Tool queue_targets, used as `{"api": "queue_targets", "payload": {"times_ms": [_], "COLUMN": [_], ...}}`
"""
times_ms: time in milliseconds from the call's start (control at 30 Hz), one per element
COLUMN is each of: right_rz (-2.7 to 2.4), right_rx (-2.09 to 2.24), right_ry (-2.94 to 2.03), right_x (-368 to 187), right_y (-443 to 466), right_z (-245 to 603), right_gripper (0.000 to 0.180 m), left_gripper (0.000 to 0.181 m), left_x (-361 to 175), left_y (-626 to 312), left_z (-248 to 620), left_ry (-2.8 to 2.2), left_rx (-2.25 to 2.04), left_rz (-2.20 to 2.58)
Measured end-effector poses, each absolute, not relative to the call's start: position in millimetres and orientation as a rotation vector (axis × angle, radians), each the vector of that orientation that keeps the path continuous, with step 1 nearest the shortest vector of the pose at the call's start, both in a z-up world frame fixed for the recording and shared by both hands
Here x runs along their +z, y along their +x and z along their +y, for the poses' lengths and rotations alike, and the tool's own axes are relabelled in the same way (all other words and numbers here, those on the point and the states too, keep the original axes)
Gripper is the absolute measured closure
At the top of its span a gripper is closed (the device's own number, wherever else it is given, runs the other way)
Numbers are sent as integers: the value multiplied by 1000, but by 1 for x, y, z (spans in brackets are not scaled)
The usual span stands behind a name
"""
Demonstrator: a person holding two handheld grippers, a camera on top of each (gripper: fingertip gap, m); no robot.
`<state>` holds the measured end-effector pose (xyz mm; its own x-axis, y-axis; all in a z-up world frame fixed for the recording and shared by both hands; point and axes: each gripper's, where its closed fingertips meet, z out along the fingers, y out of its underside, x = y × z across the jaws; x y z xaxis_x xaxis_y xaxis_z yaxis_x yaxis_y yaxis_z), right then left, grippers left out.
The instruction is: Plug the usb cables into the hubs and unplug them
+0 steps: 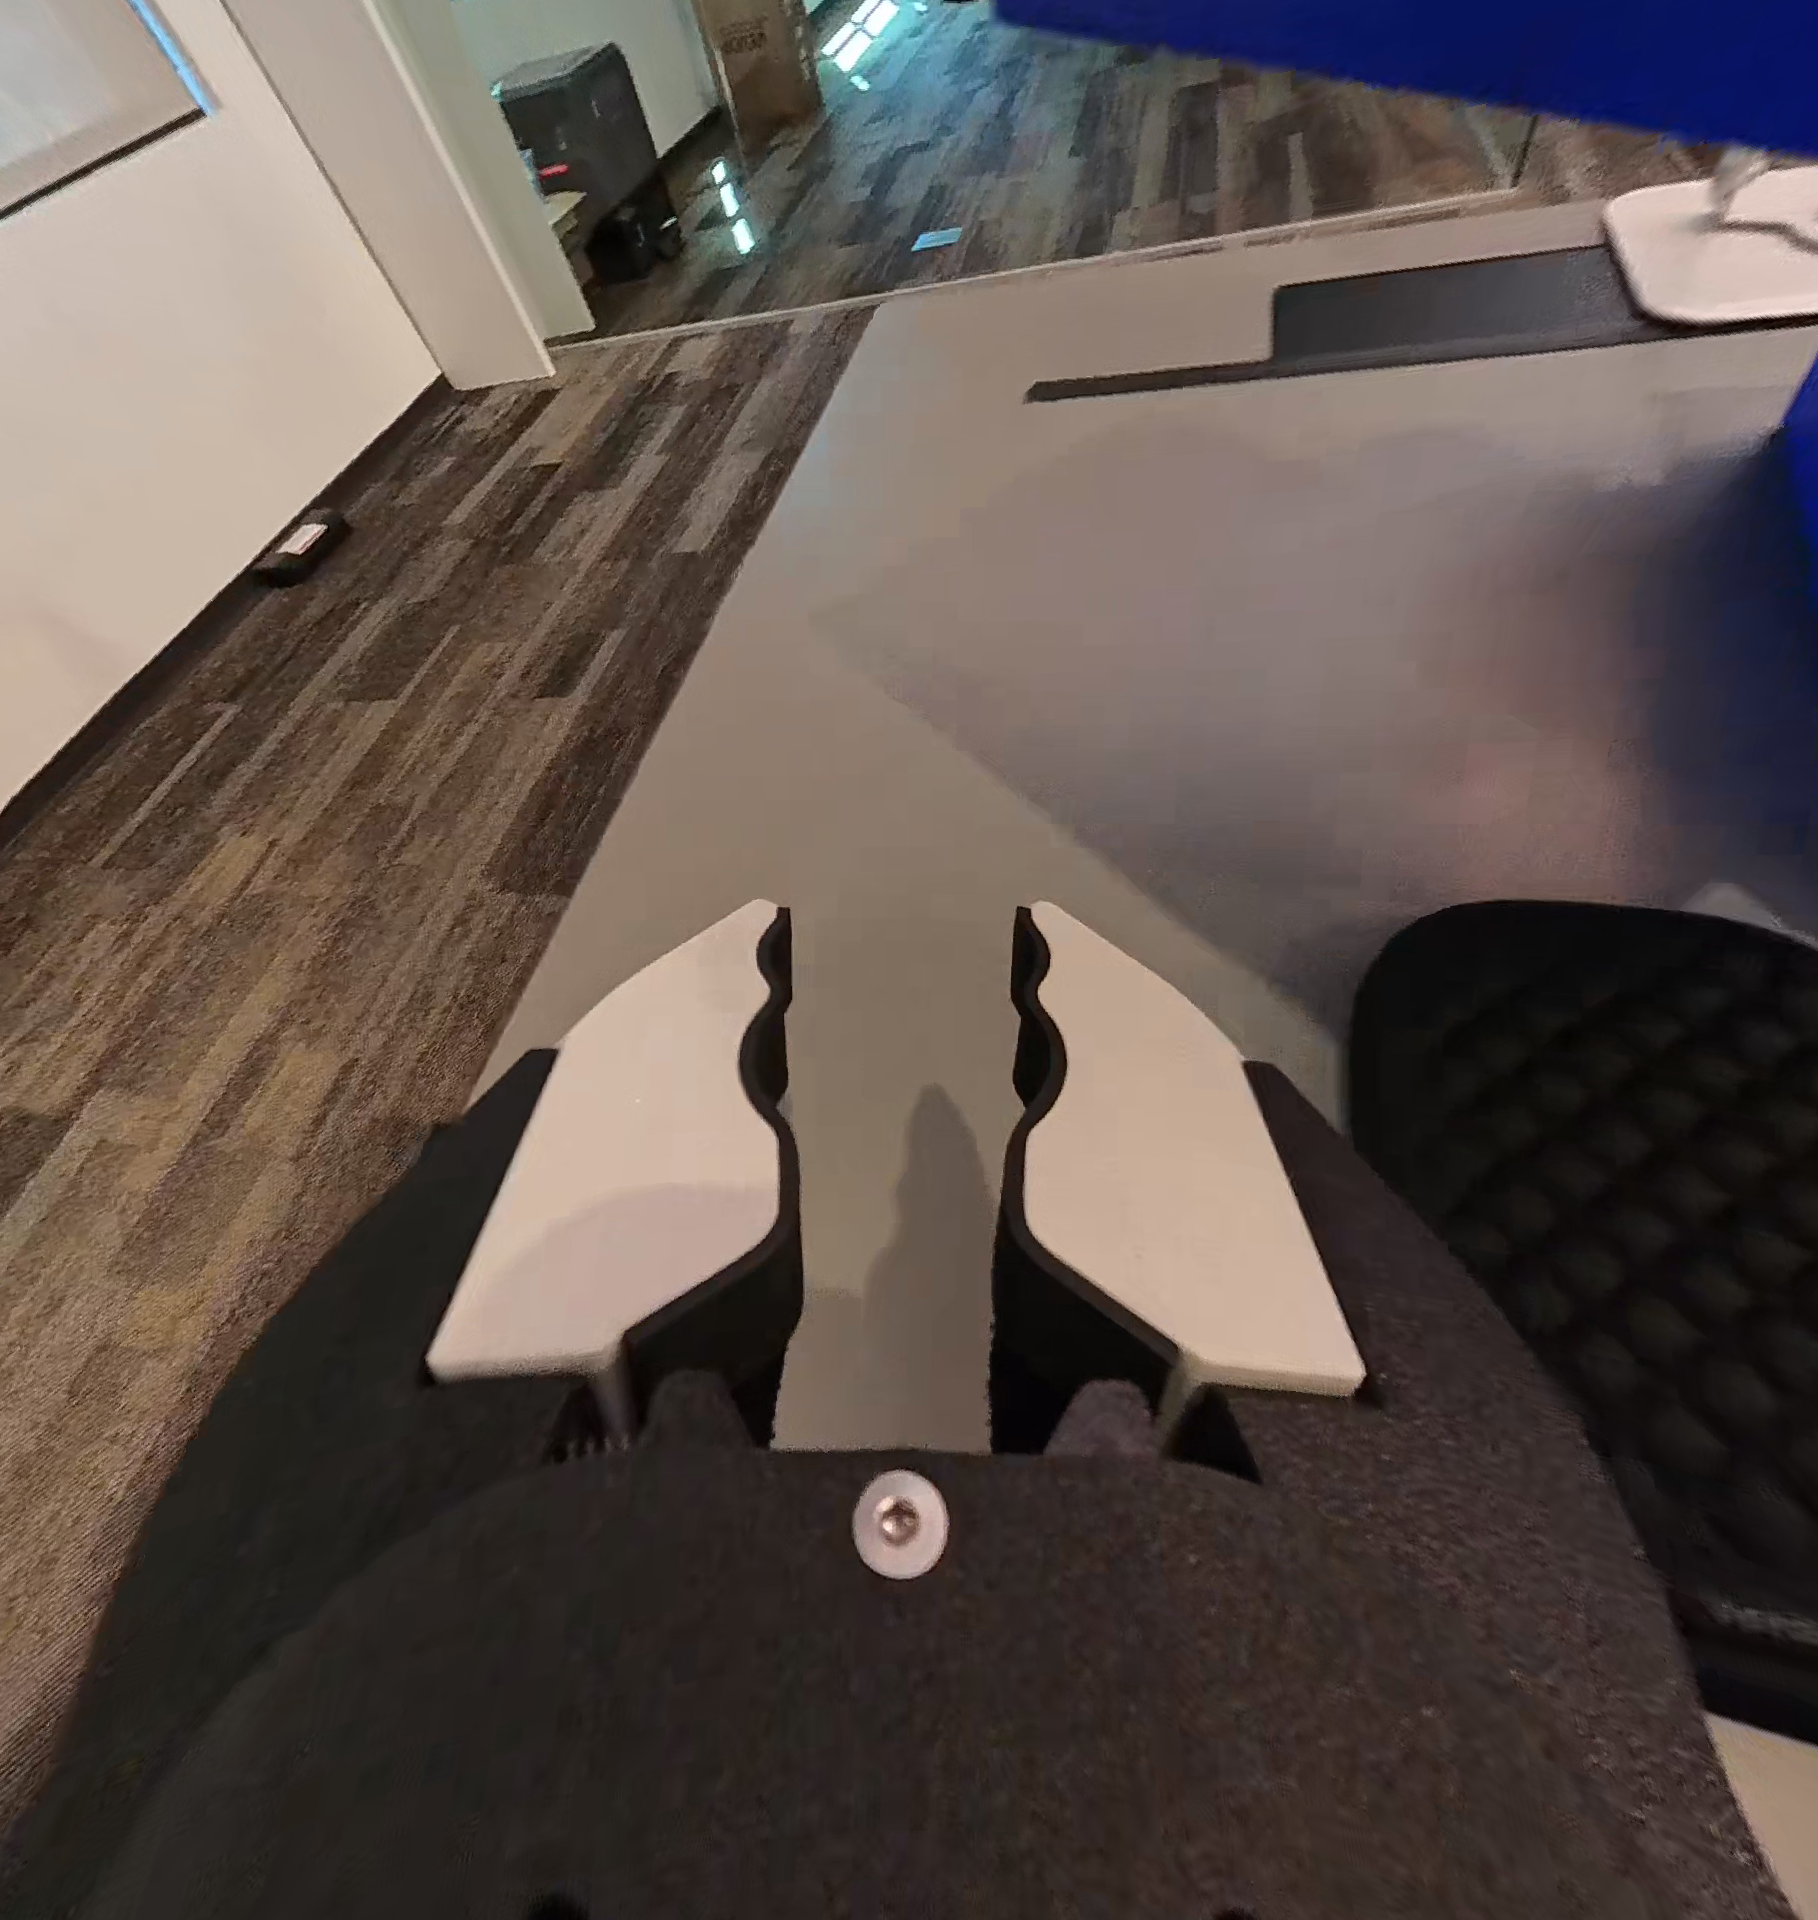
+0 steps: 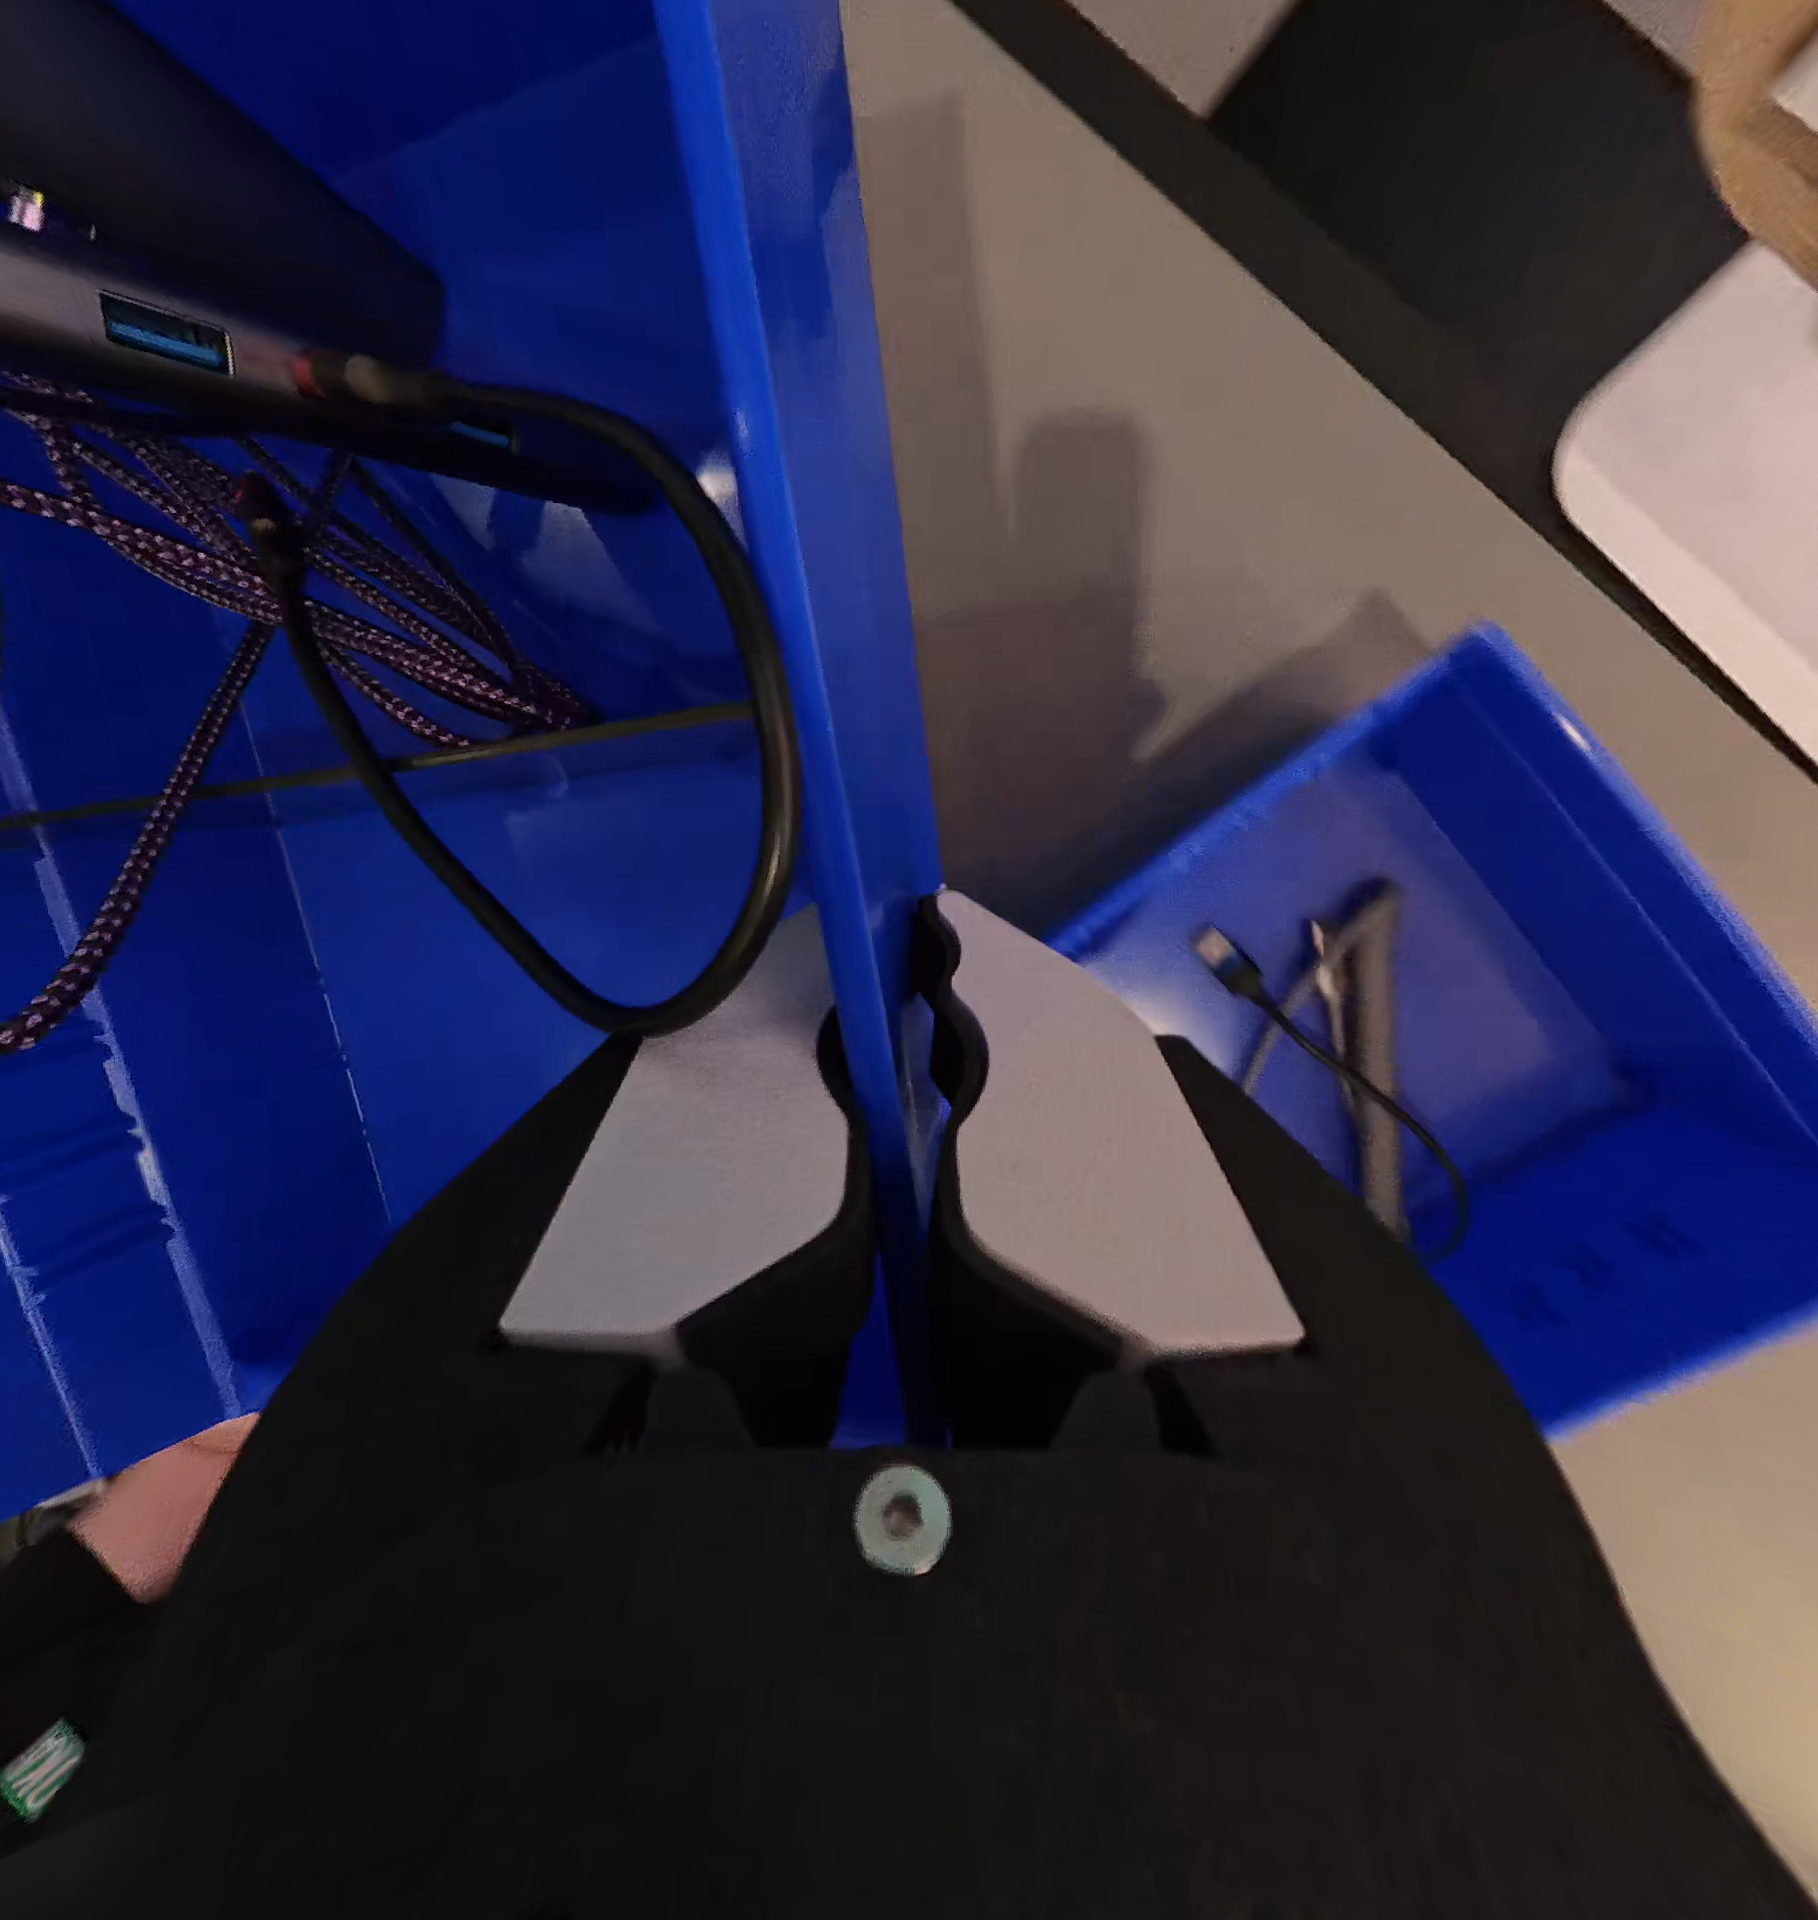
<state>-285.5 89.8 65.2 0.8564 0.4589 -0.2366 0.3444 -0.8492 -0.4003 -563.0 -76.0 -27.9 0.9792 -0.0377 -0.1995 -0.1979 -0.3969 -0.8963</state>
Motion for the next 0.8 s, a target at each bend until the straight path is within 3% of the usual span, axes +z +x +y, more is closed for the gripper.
{"api": "queue_targets", "payload": {"times_ms": [300, 800], "right_rz": [-675, -598], "right_rx": [483, 399], "right_ry": [-2691, -2774], "right_x": [-4, -102], "right_y": [-387, -408], "right_z": [121, 126], "right_gripper": [174, 174], "left_gripper": [139, 137], "left_x": [-40, -61], "left_y": [-606, -600], "left_z": [-81, -72], "left_ry": [-2003, -2035], "left_rx": [203, 174], "left_rz": [86, 77]}}
